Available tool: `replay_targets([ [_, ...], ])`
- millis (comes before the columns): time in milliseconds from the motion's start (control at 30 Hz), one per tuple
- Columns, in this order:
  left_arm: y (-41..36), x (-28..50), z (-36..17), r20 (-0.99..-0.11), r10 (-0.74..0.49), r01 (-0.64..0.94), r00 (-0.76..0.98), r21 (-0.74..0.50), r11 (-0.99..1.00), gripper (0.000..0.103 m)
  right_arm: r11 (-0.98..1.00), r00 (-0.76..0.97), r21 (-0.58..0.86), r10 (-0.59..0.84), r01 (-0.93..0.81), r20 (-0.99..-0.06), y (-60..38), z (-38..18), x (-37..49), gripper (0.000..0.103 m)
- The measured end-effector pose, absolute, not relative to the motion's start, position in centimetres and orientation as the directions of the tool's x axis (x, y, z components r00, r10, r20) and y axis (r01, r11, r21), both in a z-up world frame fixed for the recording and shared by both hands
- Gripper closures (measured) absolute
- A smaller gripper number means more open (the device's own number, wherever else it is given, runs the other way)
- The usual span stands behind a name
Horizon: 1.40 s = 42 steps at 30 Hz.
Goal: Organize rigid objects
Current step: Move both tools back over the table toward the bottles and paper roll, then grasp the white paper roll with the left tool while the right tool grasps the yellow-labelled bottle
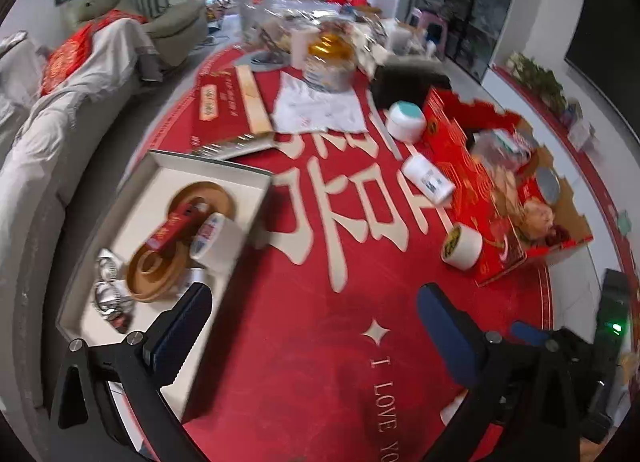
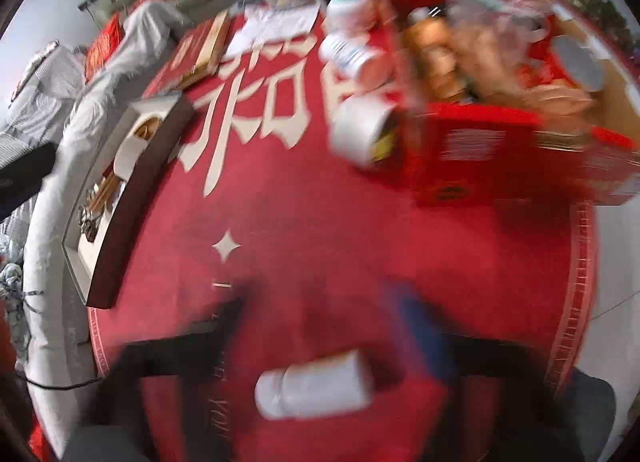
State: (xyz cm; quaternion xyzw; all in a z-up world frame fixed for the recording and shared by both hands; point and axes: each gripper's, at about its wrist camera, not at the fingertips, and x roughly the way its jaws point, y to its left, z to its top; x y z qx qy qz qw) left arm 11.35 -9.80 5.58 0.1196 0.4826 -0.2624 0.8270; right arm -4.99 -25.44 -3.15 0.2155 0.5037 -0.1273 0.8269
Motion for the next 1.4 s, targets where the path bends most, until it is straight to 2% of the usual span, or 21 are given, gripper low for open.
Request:
replay_targets([
  [100, -10.6, 11.0, 5.0, -0.875, -0.304, 0.558, 0.378, -0.047, 0.829, 0.001, 0.895, 0.433, 0.188, -0.006, 0.404, -0.902, -25.5, -3.1, -6.2, 0.011],
  [367, -14.3, 9.5, 5.6, -0.854, -0.329, 0.643, 0.403, 0.008, 0.766, 0.001, 0.960, 0.276, 0.177, 0.113, 0.219, -0.955, -21.5, -4.8, -10.2, 0.011],
  [500, -18.4, 8.3, 3.4, -0.854, -0.335, 0.705, 0.398, 0.052, 0.707, 0.001, 0.989, 0.056, 0.037, 0.029, 0.146, -0.998, -19.1, -7.4, -11.1, 0.010],
  [567, -20.6, 7.5, 1.9, -0.845, -0.337, 0.729, 0.416, 0.088, 0.679, 0.001, 0.995, 0.017, -0.031, -0.033, 0.094, -0.999, -18.1, -7.8, -11.7, 0.015],
  [633, -22.5, 7.1, 0.6, -0.840, -0.339, 0.753, 0.424, 0.118, 0.648, 0.001, 0.996, 0.017, -0.029, -0.031, 0.084, -0.999, -17.6, -7.4, -12.1, 0.037],
  [667, -23.5, 6.9, -0.1, -0.834, -0.340, 0.761, 0.434, 0.137, 0.634, 0.001, 0.995, 0.032, -0.029, -0.032, 0.097, -0.999, -17.5, -7.0, -12.3, 0.073],
  [700, -24.3, 6.9, -0.5, -0.827, -0.346, 0.766, 0.443, 0.149, 0.626, 0.001, 0.993, 0.046, -0.029, -0.035, 0.112, -0.998, -17.5, -6.7, -12.4, 0.100],
  [833, -26.5, 7.3, -2.3, -0.827, -0.348, 0.784, 0.441, 0.166, 0.599, 0.001, 0.975, 0.098, 0.061, 0.041, 0.213, -0.994, -19.3, -6.6, -13.3, 0.100],
  [933, -27.2, 8.3, -4.2, -0.858, -0.317, 0.788, 0.404, 0.151, 0.596, 0.001, 0.944, 0.212, 0.175, 0.117, 0.279, -0.970, -21.5, -5.1, -14.3, 0.097],
  [967, -27.4, 8.7, -5.1, -0.875, -0.294, 0.788, 0.385, 0.147, 0.598, 0.001, 0.936, 0.243, 0.189, 0.117, 0.296, -0.963, -22.2, -4.5, -14.5, 0.079],
  [1000, -27.5, 8.9, -5.8, -0.888, -0.276, 0.789, 0.367, 0.140, 0.599, 0.007, 0.930, 0.264, 0.191, 0.108, 0.315, -0.958, -22.9, -4.2, -14.8, 0.041],
  [1033, -27.4, 9.1, -6.2, -0.894, -0.288, 0.793, 0.344, 0.113, 0.599, 0.010, 0.923, 0.277, 0.190, 0.096, 0.335, -0.956, -23.5, -3.9, -15.1, 0.025],
  [1067, -27.2, 9.1, -6.1, -0.887, -0.307, 0.789, 0.344, 0.096, 0.607, 0.026, 0.917, 0.299, 0.197, 0.091, 0.347, -0.950, -24.1, -3.6, -15.5, 0.019],
  [1100, -27.2, 9.2, -6.0, -0.891, -0.325, 0.792, 0.317, 0.061, 0.607, 0.048, 0.909, 0.333, 0.214, 0.089, 0.359, -0.939, -24.8, -3.1, -16.1, 0.019],
  [1133, -27.3, 9.2, -5.9, -0.895, -0.338, 0.799, 0.289, 0.031, 0.600, 0.062, 0.904, 0.335, 0.220, 0.092, 0.368, -0.938, -25.1, -2.9, -16.5, 0.019],
  [1167, -27.5, 8.9, -5.8, -0.898, -0.335, 0.806, 0.286, 0.037, 0.590, 0.071, 0.901, 0.328, 0.222, 0.096, 0.373, -0.940, -25.5, -3.1, -16.1, 0.019],
  [1200, -27.7, 8.6, -5.8, -0.897, -0.325, 0.811, 0.298, 0.058, 0.582, 0.071, 0.899, 0.313, 0.223, 0.103, 0.377, -0.944, -25.7, -3.3, -16.3, 0.019],
  [1267, -27.3, 8.5, -5.8, -0.903, -0.338, 0.817, 0.266, 0.025, 0.577, 0.071, 0.905, 0.268, 0.222, 0.126, 0.362, -0.955, -25.3, -3.8, -16.3, 0.019],
  [1400, -25.4, 8.3, -5.1, -0.899, -0.350, 0.795, 0.263, -0.003, 0.607, 0.071, 0.958, 0.175, 0.180, 0.142, 0.223, -0.974, -22.3, -4.4, -16.9, 0.019],
])
